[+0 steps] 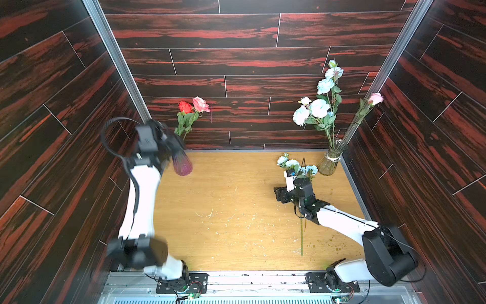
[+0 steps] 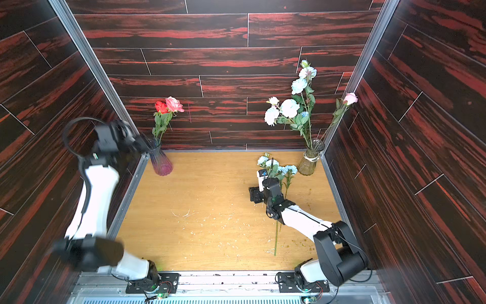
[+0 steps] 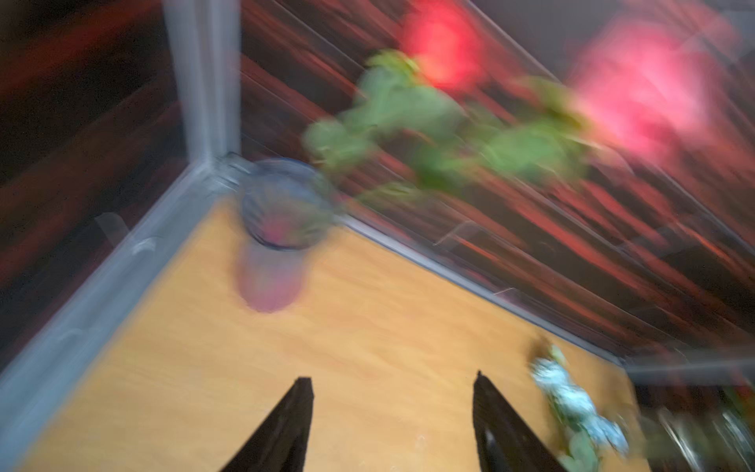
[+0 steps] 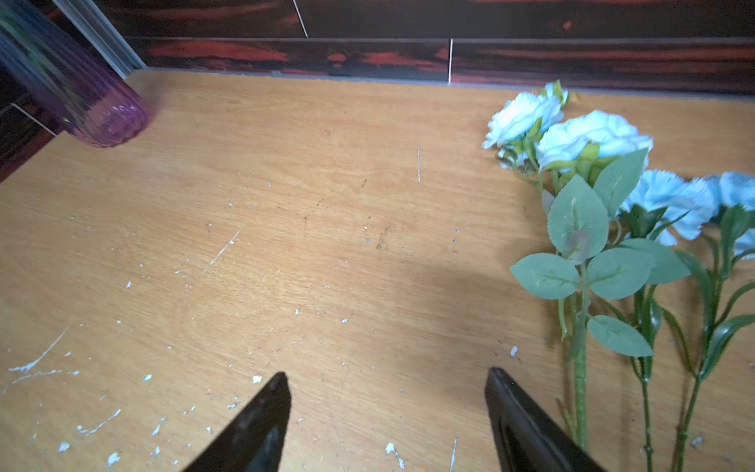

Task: Pick out blue flowers from the vase
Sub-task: Pick up the vase from the corner of the board.

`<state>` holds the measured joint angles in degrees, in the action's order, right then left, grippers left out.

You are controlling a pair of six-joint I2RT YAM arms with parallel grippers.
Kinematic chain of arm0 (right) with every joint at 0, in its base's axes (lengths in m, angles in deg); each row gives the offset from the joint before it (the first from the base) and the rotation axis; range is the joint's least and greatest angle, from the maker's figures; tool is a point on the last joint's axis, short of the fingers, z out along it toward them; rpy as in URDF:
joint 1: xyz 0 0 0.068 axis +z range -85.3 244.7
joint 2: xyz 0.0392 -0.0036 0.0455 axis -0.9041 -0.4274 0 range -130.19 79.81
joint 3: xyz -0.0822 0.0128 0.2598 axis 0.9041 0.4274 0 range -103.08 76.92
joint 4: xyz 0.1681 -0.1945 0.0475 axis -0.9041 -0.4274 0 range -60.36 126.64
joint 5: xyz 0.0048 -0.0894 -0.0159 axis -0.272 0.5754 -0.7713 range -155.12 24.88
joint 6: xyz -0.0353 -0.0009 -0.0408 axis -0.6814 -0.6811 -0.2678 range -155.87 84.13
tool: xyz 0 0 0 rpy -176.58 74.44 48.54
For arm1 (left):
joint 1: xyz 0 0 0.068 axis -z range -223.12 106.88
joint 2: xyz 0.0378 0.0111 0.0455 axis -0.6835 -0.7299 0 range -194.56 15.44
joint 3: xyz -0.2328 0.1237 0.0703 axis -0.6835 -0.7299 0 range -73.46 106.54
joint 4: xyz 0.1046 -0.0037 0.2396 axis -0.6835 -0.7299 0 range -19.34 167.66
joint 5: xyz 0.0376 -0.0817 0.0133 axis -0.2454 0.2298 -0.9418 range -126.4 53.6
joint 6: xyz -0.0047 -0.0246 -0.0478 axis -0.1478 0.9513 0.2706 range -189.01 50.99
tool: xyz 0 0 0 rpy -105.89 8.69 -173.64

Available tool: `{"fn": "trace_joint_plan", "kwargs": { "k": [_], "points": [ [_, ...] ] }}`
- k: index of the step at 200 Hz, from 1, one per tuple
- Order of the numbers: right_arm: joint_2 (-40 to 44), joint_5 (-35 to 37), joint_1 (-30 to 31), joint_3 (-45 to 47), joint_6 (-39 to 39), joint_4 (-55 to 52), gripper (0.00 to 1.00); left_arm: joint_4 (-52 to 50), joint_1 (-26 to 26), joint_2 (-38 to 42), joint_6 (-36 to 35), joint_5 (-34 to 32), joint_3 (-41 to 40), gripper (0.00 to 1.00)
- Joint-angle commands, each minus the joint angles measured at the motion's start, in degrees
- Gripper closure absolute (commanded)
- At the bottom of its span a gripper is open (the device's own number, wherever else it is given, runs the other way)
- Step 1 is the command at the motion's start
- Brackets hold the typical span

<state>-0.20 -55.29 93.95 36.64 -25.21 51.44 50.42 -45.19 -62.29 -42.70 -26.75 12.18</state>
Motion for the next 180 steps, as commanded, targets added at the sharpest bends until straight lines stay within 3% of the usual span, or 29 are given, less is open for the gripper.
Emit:
{"fn": "trace_joint_plan", "kwargs": {
  "k": [1, 38, 55, 78, 120, 154, 180],
  "points": [
    [5.7, -1.2, 0.2, 2.7, -0.4, 2.3, 0.23, 22.9, 5.9, 13.6, -0.6, -3.9, -20.4, 0.33],
    [12.3, 3.9, 0.1, -1.7, 0.8, -9.2, 0.23, 40.3, 12.2, 26.4, 2.2, -6.2, -46.0, 0.30],
    [15.7, 6.2, -1.5, -5.0, 2.3, -15.4, 0.23, 43.5, 14.4, 27.8, 2.2, -6.4, -51.9, 0.30],
    [20.2, 2.8, -8.6, -9.8, 4.8, -24.2, 0.20, 55.4, 15.6, 24.6, 3.9, -6.5, -60.2, 0.30],
    [19.4, -11.3, -28.2, -21.3, 7.5, -34.7, 0.25, 63.2, 16.1, 13.6, 4.7, -2.4, -59.9, 0.30],
    [9.6, -12.8, -38.7, -34.0, 6.7, -40.5, 0.26, 63.0, 16.5, 10.2, 3.1, 0.4, -58.5, 0.30],
    [2.9, -23.0, -49.6, -37.7, 12.2, -38.2, 0.28, 61.7, 16.6, 8.9, 0.9, 1.8, -58.0, 0.30]
  ]
}}
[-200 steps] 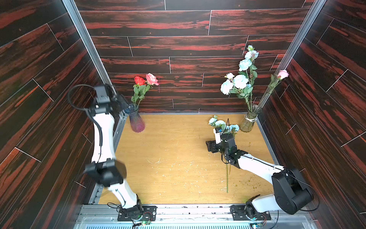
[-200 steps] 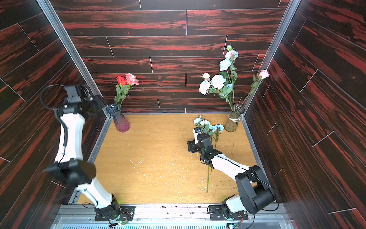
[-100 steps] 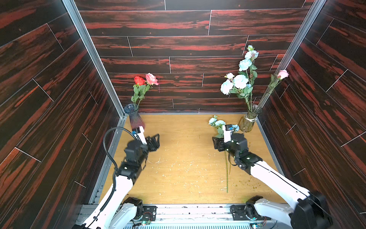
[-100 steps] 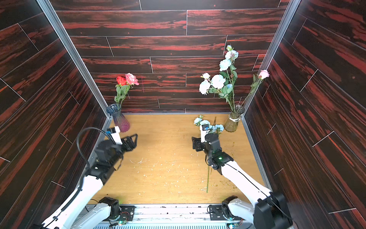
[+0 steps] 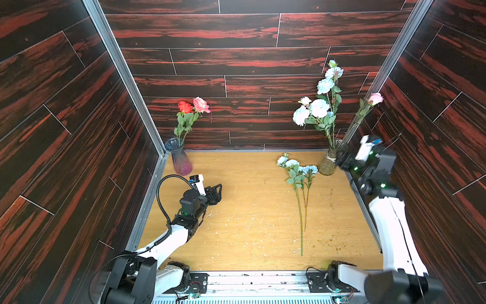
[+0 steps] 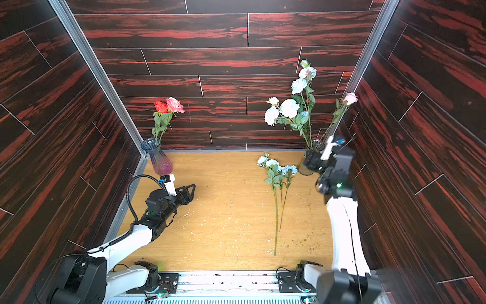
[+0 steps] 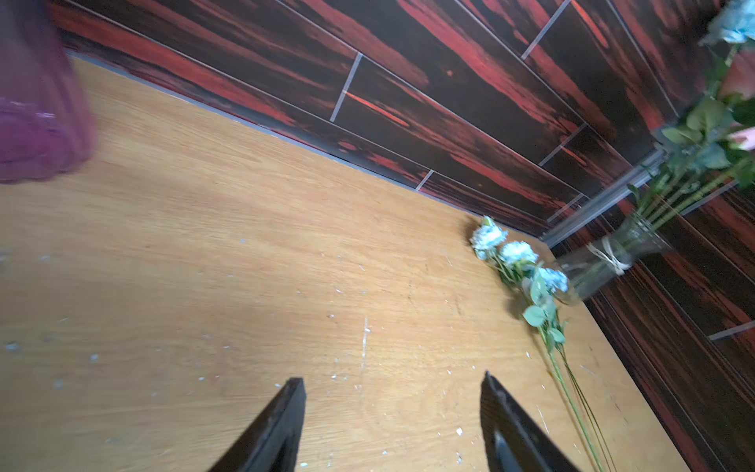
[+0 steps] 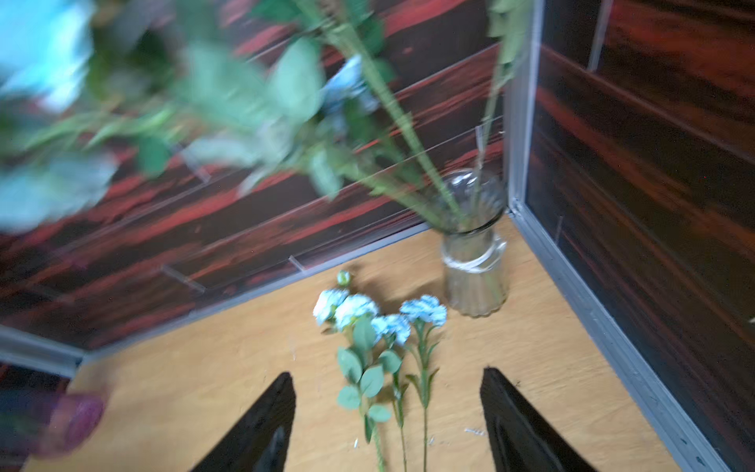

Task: Pick out blue flowers from the vase
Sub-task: Pick up the vase from the corner of the board.

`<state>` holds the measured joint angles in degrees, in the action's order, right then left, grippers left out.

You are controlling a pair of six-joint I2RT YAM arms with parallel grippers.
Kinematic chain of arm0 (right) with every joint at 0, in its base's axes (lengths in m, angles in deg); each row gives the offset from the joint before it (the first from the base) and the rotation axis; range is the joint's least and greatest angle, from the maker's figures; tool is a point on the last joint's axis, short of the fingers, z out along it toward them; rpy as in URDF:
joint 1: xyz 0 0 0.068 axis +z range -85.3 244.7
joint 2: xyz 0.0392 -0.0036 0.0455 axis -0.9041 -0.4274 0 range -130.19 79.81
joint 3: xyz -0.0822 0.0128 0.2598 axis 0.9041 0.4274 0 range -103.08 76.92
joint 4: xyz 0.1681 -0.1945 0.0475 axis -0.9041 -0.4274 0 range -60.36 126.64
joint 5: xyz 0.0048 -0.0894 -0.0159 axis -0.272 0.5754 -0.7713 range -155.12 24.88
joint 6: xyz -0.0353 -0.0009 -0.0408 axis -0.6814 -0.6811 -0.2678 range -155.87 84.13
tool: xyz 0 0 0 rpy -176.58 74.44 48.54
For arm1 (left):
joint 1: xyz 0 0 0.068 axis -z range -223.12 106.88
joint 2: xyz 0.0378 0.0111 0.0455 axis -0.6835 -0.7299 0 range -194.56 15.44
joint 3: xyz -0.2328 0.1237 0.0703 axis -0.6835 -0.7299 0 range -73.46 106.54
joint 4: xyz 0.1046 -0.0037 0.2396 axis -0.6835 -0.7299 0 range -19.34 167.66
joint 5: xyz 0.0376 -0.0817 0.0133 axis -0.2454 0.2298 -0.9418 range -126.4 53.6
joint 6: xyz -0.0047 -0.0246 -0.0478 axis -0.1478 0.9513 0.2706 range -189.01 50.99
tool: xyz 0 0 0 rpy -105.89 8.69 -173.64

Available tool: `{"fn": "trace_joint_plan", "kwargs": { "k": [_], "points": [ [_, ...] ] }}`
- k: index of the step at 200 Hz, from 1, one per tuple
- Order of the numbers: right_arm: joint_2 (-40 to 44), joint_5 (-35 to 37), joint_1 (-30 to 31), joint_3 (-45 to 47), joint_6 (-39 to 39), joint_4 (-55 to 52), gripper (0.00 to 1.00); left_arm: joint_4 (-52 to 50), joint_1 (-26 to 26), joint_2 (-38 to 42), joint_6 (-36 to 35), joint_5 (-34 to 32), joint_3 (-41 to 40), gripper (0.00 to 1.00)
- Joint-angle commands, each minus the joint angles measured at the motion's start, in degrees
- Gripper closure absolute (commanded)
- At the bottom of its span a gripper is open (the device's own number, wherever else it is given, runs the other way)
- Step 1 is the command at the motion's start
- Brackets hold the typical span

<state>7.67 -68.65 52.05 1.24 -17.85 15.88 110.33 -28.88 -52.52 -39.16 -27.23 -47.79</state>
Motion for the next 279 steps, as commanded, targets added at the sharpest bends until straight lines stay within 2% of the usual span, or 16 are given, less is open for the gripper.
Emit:
{"fn": "trace_joint_plan", "kwargs": {
  "k": [1, 26, 42, 52, 91, 125, 195, 204, 215, 267, 279],
  "points": [
    [-5.2, -10.0, -8.0, -2.3, 5.1, -2.3, 0.29, 1.8, 0.3, -0.9, -2.7, 2.3, 2.0, 0.30],
    [-13.3, -12.7, -12.7, -8.2, 8.1, -1.6, 0.33, 0.7, 0.3, -1.8, -3.9, 3.6, 2.6, 0.30],
    [-19.3, -16.9, -14.5, -13.2, 9.7, -2.8, 0.41, 0.0, 0.3, -3.0, -4.2, 4.7, 3.4, 0.30],
    [-22.3, -19.5, -15.1, -15.6, 10.9, -3.0, 0.41, 0.2, 0.3, -3.7, -4.2, 5.2, 3.7, 0.30],
    [-32.7, -22.3, -15.3, -27.1, 11.3, -8.0, 0.40, -0.8, 0.3, -4.5, -4.6, 6.1, 4.5, 0.30],
    [-37.5, -23.6, -14.9, -32.6, 11.3, -10.2, 0.40, -1.6, 0.4, -4.3, -5.0, 5.6, 4.7, 0.30],
    [-48.2, -19.4, -10.3, -46.3, 8.4, -18.2, 0.42, -1.8, 0.5, -5.9, -5.1, 5.3, 5.3, 0.30],
    [-49.5, -18.9, -10.2, -48.0, 8.3, -19.1, 0.46, -1.9, 0.5, -5.9, -5.2, 5.2, 5.4, 0.30],
    [-51.0, -18.3, -10.1, -50.1, 8.0, -20.3, 0.48, -2.1, 0.6, -5.9, -5.3, 4.9, 5.4, 0.30],
    [-55.8, -16.9, -9.9, -54.5, 6.4, -23.5, 0.48, -2.2, 0.8, -6.6, -5.5, 4.7, 5.7, 0.30],
    [-56.7, -14.7, -9.7, -55.5, 6.0, -24.1, 0.48, -2.2, 0.9, -6.7, -5.5, 4.6, 5.8, 0.30]
  ]
}}
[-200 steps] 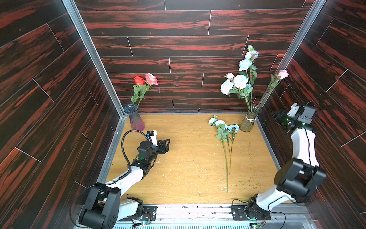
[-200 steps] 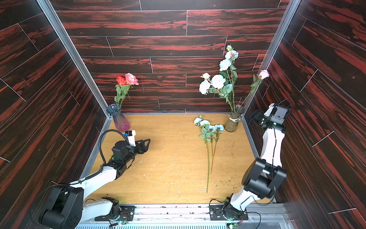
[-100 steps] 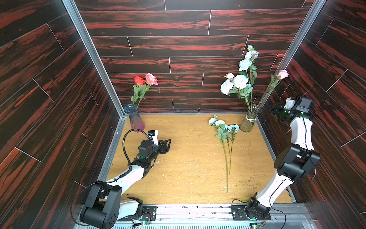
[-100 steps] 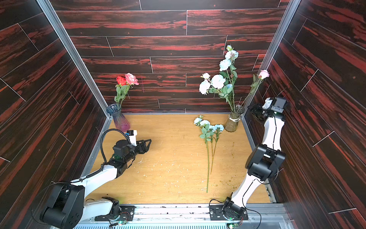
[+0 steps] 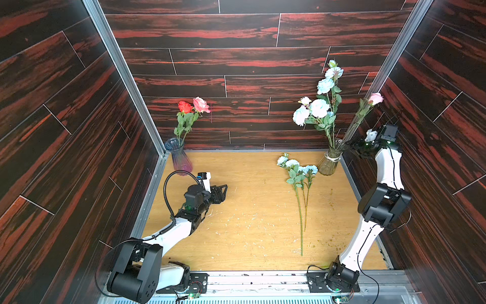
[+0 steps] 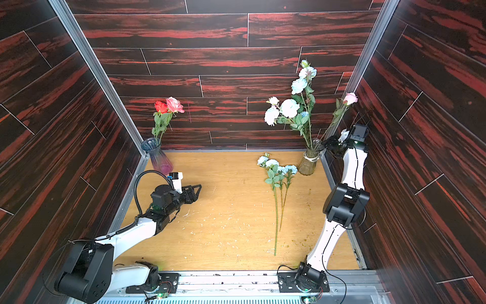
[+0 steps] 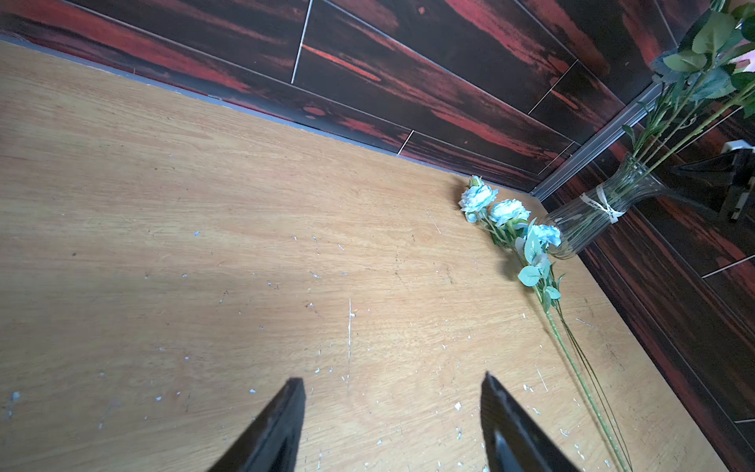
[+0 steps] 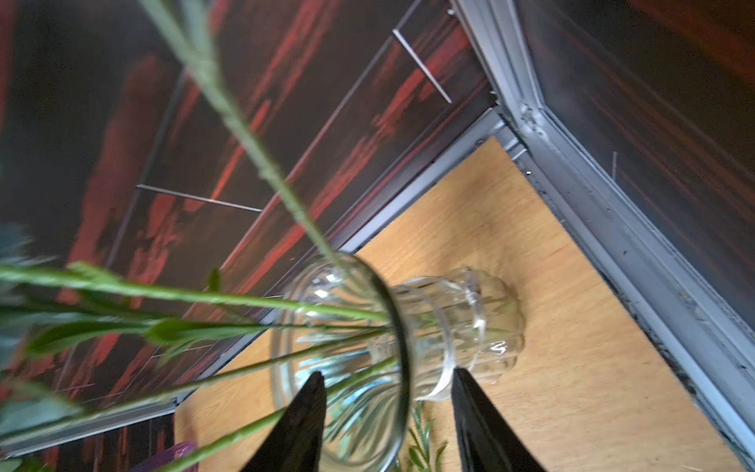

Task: Pick out blue flowers from the vase
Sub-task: Pick up the vase from the corner of the board.

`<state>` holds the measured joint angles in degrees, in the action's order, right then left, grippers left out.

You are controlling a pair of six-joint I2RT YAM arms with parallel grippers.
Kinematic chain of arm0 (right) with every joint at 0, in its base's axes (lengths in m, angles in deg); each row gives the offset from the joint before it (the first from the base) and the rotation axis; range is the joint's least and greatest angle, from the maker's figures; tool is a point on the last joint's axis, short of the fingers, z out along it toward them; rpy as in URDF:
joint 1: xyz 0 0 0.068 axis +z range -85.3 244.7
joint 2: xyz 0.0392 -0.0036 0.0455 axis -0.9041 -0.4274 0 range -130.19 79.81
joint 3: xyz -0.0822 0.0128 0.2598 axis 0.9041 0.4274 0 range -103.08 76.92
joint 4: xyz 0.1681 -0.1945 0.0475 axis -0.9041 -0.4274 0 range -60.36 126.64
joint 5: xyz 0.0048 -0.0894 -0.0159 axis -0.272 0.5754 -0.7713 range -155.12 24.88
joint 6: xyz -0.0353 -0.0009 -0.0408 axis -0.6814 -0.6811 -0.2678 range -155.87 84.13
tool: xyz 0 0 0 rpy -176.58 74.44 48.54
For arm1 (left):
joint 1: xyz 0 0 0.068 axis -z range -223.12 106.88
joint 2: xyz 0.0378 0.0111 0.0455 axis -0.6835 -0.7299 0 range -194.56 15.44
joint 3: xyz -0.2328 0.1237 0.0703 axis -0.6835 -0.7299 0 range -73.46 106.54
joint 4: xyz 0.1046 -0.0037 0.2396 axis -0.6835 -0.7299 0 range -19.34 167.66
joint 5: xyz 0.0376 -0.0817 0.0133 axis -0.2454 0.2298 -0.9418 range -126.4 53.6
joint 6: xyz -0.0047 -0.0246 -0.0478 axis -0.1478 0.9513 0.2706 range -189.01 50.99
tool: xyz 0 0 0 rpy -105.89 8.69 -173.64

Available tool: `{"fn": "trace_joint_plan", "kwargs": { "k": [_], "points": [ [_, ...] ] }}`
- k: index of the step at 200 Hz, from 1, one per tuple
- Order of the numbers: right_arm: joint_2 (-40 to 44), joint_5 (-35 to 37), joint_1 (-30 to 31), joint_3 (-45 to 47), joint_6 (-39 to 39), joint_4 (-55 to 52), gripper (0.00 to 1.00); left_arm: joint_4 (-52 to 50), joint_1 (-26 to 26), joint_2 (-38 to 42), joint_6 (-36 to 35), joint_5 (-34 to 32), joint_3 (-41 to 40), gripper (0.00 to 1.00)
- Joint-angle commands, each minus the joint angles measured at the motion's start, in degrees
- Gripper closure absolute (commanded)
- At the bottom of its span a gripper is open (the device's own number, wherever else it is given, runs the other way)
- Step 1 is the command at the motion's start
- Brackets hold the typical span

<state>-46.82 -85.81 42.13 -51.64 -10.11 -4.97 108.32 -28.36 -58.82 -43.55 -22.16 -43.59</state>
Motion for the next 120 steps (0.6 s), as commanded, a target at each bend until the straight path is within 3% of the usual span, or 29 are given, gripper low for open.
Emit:
{"fn": "trace_joint_plan", "kwargs": {
  "k": [1, 83, 120],
  "points": [
    [-2.3, 2.5, 0.2, -2.7, -1.8, -3.3, 0.48, -0.2, 0.4, -0.4, -1.2, -0.4, 1.6, 0.30],
    [-13.1, 10.6, 3.5, -21.5, -5.5, -14.4, 0.49, -0.7, 0.6, -0.9, -1.5, -1.3, 1.8, 0.30],
    [-14.5, 12.7, 4.1, -23.5, -6.8, -15.4, 0.54, -0.7, 0.7, -1.0, -1.6, -1.6, 1.8, 0.30]
  ]
}}
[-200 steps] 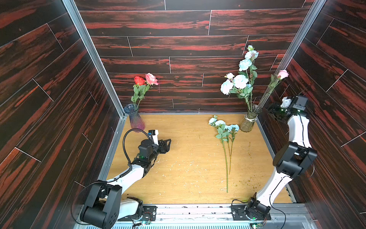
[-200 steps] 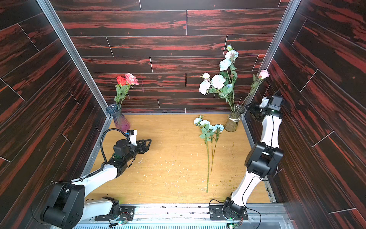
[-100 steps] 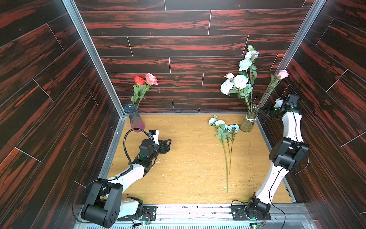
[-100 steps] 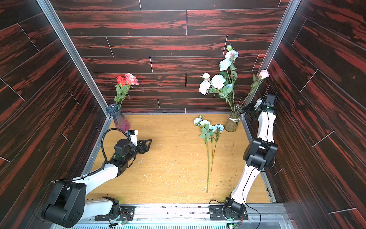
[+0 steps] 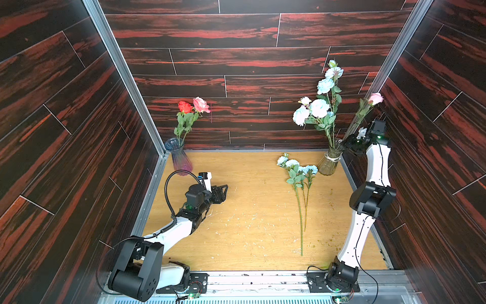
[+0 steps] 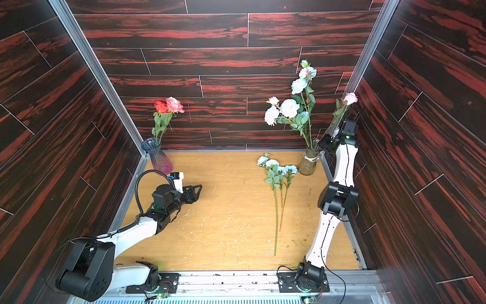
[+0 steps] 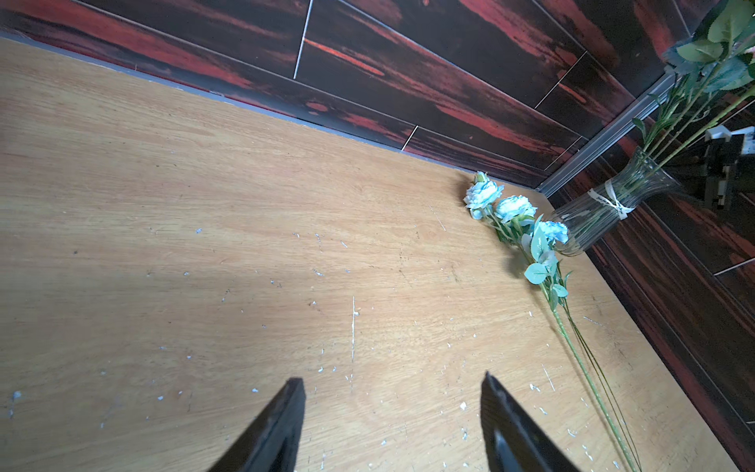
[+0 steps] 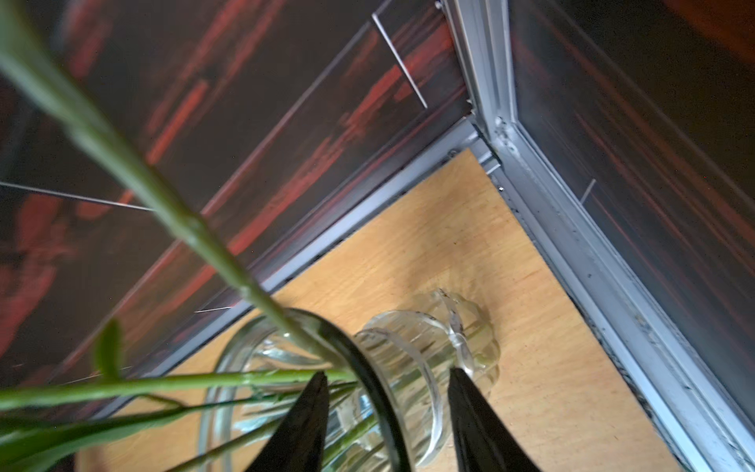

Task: Pick out blue flowers from the vase
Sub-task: Pick up the vase from the corner of the board.

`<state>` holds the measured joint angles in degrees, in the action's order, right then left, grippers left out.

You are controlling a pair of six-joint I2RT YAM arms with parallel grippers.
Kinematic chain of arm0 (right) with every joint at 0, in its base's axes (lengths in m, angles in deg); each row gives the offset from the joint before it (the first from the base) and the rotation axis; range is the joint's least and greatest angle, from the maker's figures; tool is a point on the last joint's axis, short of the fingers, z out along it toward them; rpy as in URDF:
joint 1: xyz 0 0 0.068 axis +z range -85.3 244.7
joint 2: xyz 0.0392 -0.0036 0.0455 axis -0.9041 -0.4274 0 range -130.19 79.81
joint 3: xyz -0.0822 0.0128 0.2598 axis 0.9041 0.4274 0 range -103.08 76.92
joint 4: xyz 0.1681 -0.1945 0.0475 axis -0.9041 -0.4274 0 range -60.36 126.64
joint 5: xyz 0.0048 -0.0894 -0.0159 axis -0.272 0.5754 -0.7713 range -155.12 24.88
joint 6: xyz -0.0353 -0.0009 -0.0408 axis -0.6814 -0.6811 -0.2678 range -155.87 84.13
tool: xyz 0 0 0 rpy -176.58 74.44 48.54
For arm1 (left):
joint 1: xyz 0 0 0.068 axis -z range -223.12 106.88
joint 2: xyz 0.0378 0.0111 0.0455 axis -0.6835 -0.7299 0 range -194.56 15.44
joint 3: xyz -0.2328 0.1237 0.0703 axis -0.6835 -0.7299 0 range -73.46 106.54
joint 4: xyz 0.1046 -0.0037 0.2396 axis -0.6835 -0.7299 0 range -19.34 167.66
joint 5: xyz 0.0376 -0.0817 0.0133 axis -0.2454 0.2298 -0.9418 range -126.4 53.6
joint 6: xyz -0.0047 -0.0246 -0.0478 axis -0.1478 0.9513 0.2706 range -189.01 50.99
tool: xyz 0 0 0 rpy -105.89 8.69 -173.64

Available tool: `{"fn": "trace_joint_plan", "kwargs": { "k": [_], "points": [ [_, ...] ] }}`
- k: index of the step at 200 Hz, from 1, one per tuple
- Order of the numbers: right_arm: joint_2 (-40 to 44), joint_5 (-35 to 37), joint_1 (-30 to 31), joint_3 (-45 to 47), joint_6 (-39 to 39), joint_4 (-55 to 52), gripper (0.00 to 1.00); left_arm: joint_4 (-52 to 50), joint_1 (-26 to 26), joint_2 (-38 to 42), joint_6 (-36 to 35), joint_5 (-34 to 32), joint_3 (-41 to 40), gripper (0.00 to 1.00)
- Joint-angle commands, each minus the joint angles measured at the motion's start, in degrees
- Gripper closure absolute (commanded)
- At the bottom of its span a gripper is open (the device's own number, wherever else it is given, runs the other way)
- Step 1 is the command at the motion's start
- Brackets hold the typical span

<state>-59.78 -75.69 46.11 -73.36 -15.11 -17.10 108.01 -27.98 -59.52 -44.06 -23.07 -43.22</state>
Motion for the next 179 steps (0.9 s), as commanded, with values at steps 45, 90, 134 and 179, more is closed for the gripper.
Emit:
{"fn": "trace_joint_plan", "kwargs": {
  "k": [45, 90, 134, 179],
  "points": [
    [-3.0, 1.5, 1.1, -3.6, -2.2, -3.8, 0.65, -0.4, 0.5, -0.8, -1.2, -0.7, 1.7, 0.30],
    [-3.2, 1.7, 1.4, -4.6, -2.1, -3.9, 0.83, -0.6, 0.6, -0.9, -1.3, -1.0, 1.7, 0.31],
    [-1.1, 2.0, 1.3, -4.4, -1.8, -2.9, 0.99, -0.7, 0.6, -1.4, -1.3, -1.0, 2.0, 0.31],
    [0.8, -0.1, 1.2, -4.4, -0.8, -2.9, 1.00, -0.8, 0.7, -1.3, -1.3, -1.1, 2.0, 0.31]
  ]
}}
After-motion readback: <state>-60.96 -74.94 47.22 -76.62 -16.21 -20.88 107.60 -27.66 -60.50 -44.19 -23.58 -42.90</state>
